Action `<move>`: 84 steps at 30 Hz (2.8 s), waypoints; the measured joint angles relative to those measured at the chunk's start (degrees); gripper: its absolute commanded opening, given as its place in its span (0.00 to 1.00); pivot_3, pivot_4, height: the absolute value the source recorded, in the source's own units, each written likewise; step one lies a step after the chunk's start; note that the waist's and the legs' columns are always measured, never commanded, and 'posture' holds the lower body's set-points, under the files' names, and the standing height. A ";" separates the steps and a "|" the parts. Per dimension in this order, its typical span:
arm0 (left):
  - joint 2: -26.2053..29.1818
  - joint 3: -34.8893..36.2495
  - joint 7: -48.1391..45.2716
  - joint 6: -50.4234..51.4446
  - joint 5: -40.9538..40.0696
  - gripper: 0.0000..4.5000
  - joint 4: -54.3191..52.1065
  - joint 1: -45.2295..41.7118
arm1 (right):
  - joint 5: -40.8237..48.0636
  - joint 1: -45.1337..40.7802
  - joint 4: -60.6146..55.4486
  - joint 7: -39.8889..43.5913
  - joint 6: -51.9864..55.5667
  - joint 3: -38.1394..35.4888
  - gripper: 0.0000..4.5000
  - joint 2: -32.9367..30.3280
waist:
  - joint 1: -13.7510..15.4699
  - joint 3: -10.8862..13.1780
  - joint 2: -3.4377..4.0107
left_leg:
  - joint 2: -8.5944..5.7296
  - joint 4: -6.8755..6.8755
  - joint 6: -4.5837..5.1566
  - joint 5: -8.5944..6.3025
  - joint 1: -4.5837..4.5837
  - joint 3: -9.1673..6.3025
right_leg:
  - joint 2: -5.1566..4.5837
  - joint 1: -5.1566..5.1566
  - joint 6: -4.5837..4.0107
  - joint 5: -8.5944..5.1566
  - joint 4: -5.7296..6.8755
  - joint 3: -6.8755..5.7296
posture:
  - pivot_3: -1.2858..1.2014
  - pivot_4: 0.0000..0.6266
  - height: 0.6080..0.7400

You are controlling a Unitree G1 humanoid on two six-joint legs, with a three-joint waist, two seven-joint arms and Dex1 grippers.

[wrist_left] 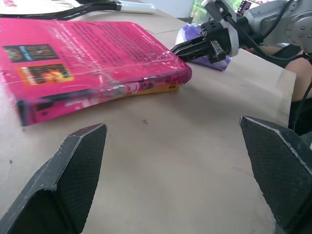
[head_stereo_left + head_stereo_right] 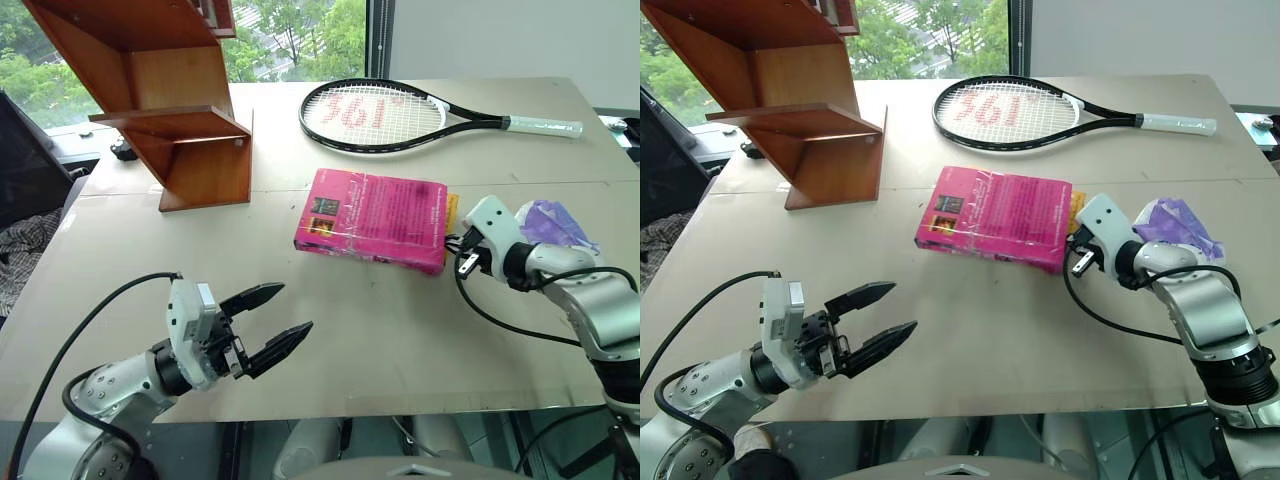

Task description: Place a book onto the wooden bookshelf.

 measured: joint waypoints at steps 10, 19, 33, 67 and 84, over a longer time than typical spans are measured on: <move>-6.98 -1.38 17.66 10.34 -11.13 1.00 -0.33 -1.11 | 5.62 8.12 -1.23 9.31 -9.84 -9.01 0.27 -4.10 | 1.49 -0.01 -0.01 | -0.03 0.04 0.08 -0.06 -0.07 -0.10 | 0.02 0.02 0.02 0.01 -0.08 -0.10 | 0.52 0.24 1.00; -14.45 -5.08 44.42 19.55 -42.14 1.00 11.24 -15.61 | 21.59 24.38 -4.05 29.03 -17.61 -30.28 0.97 -11.07 | 1.42 -0.16 0.23 | 0.07 0.12 0.01 -0.09 0.45 0.10 | 0.10 0.39 0.06 0.06 0.14 0.13 | 0.52 0.24 1.00; -30.72 -9.34 64.92 14.92 -55.34 1.00 28.71 -30.10 | 30.72 34.00 -13.32 26.06 -20.43 -38.94 0.97 -6.82 | 1.90 -0.40 -0.21 | 0.08 0.28 -0.03 -0.12 0.44 0.13 | 0.13 0.42 0.09 0.08 0.16 0.20 | 0.52 0.24 1.00; -32.51 -3.75 56.83 17.08 -46.58 0.03 32.17 -33.64 | 32.70 33.76 -16.89 18.65 -20.72 -36.15 1.00 -8.50 | 2.51 -0.48 -0.31 | 0.15 0.39 -0.08 -0.13 0.43 0.20 | 0.24 0.40 0.14 0.10 0.16 0.31 | 0.52 0.24 1.00; 27.69 -19.06 32.33 13.97 8.36 0.03 10.41 -68.68 | 30.33 12.62 -1.61 20.37 -27.43 -26.26 1.00 -3.26 | 1.49 -0.03 -0.78 | 0.21 -0.17 -0.11 -0.15 0.35 0.14 | 0.55 0.32 0.00 0.19 -0.43 0.17 | 0.52 0.24 1.00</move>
